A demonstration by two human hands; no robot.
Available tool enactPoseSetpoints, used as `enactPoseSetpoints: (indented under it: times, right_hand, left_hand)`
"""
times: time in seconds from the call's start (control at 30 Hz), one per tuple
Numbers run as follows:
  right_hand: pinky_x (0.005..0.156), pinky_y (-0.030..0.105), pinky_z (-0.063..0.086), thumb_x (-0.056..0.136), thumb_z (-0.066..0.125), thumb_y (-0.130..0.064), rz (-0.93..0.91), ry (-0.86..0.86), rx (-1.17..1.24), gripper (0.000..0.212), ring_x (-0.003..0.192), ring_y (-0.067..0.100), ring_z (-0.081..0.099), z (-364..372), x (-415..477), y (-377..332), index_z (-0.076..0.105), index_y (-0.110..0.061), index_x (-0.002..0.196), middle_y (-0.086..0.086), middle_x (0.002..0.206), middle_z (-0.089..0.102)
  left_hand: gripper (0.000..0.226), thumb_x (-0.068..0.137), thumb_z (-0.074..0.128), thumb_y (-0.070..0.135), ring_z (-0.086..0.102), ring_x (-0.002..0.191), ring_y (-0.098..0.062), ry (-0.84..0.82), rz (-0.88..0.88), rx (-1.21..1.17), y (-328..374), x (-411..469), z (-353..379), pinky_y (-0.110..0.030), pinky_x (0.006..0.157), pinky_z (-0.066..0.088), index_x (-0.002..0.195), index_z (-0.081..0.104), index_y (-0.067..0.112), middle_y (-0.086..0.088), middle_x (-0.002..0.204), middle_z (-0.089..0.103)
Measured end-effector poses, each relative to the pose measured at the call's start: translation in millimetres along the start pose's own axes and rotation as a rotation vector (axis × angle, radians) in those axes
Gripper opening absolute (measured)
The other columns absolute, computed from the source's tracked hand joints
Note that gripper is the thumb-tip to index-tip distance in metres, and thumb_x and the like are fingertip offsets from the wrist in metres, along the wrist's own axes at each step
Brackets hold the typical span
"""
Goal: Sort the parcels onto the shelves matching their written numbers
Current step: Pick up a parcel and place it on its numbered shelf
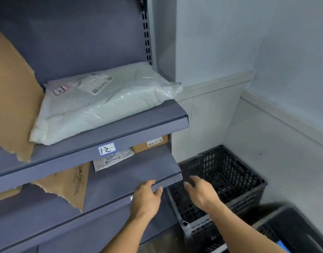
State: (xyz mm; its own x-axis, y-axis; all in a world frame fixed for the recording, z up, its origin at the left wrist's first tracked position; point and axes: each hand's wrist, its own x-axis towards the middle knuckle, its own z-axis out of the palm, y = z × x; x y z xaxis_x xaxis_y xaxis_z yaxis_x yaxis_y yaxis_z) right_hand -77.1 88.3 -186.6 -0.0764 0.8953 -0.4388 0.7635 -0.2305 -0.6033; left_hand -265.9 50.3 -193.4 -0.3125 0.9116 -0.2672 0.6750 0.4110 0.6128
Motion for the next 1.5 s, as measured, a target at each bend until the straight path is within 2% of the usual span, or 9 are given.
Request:
enactPoseSetpoints:
  times: [0.23, 0.43, 0.53, 0.67, 0.83, 1.1, 1.27, 1.5]
  right_hand:
    - [0.108, 0.033, 0.042, 0.104, 0.045, -0.047, 0.12, 0.104, 0.013, 0.059, 0.134, 0.024, 0.051, -5.4, -120.5, 21.1, 0.038, -0.015, 0.152, 0.005, 0.151, 0.048]
    - [0.104, 0.031, 0.041, 0.105, 0.043, -0.044, 0.304, 0.153, 0.047, 0.054, 0.133, 0.025, 0.05, 9.5, -211.1, 66.5, 0.041, -0.013, 0.149, 0.007, 0.148, 0.051]
    - [0.103, 0.034, 0.043, 0.105, 0.043, -0.044, 0.354, 0.207, 0.067, 0.052, 0.13, 0.026, 0.053, 12.2, -241.8, 94.3, 0.044, -0.016, 0.148, 0.007, 0.145, 0.054]
    - [0.111, 0.035, 0.04, 0.105, 0.042, -0.046, 0.419, 0.245, 0.086, 0.057, 0.136, 0.025, 0.048, 14.2, -274.0, 127.0, 0.035, -0.019, 0.154, 0.004, 0.152, 0.048]
    - [0.11, 0.033, 0.042, 0.104, 0.042, -0.048, 0.502, 0.25, 0.142, 0.059, 0.133, 0.023, 0.051, 19.8, -298.0, 175.6, 0.034, -0.019, 0.155, 0.004, 0.151, 0.048]
    - [0.113, 0.037, 0.039, 0.102, 0.043, -0.052, 0.593, 0.199, 0.216, 0.062, 0.139, 0.026, 0.044, 18.2, -305.8, 252.9, 0.036, -0.019, 0.154, 0.005, 0.153, 0.046]
    - [0.114, 0.037, 0.037, 0.102, 0.044, -0.05, 0.626, 0.163, 0.238, 0.062, 0.14, 0.027, 0.042, 23.3, -299.6, 286.1, 0.037, -0.016, 0.153, 0.008, 0.155, 0.043]
    - [0.112, 0.04, 0.038, 0.101, 0.043, -0.051, 0.674, 0.133, 0.305, 0.063, 0.14, 0.031, 0.041, 44.3, -283.6, 313.6, 0.036, -0.016, 0.154, 0.009, 0.155, 0.042]
  left_hand:
    - [0.045, 0.098, 0.054, 0.042, 0.05, 0.129, -0.019, -0.2, 0.234, 0.094, 23.4, -89.1, -8.6, -0.032, 0.106, 0.042, 0.14, 0.054, 0.024, 0.001, 0.142, 0.054]
    - [0.047, 0.099, 0.053, 0.045, 0.049, 0.13, -0.02, -0.398, 0.365, 0.214, 24.8, -148.6, 7.5, -0.035, 0.105, 0.045, 0.141, 0.052, 0.024, 0.001, 0.142, 0.054]
    - [0.047, 0.099, 0.052, 0.045, 0.052, 0.128, -0.02, -0.468, 0.43, 0.255, 32.9, -172.9, 24.1, -0.034, 0.102, 0.047, 0.141, 0.051, 0.024, 0.001, 0.142, 0.054]
    - [0.048, 0.099, 0.053, 0.045, 0.05, 0.131, -0.021, -0.538, 0.504, 0.322, 49.6, -201.4, 51.6, -0.037, 0.106, 0.044, 0.143, 0.049, 0.024, 0.0, 0.146, 0.051]
    - [0.046, 0.099, 0.051, 0.044, 0.05, 0.129, -0.021, -0.623, 0.589, 0.438, 67.8, -228.6, 94.6, -0.036, 0.104, 0.044, 0.141, 0.051, 0.024, 0.0, 0.143, 0.053]
    - [0.046, 0.097, 0.054, 0.044, 0.055, 0.122, -0.02, -0.7, 0.563, 0.514, 92.3, -244.6, 158.8, -0.038, 0.101, 0.049, 0.139, 0.054, 0.025, 0.002, 0.139, 0.056]
    - [0.049, 0.098, 0.053, 0.043, 0.05, 0.13, -0.021, -0.747, 0.519, 0.579, 92.9, -246.6, 186.7, -0.037, 0.107, 0.044, 0.142, 0.05, 0.023, 0.001, 0.144, 0.051]
    - [0.047, 0.099, 0.053, 0.041, 0.049, 0.132, -0.022, -0.81, 0.484, 0.668, 86.9, -234.3, 219.2, -0.037, 0.107, 0.044, 0.143, 0.049, 0.022, -0.001, 0.145, 0.052]
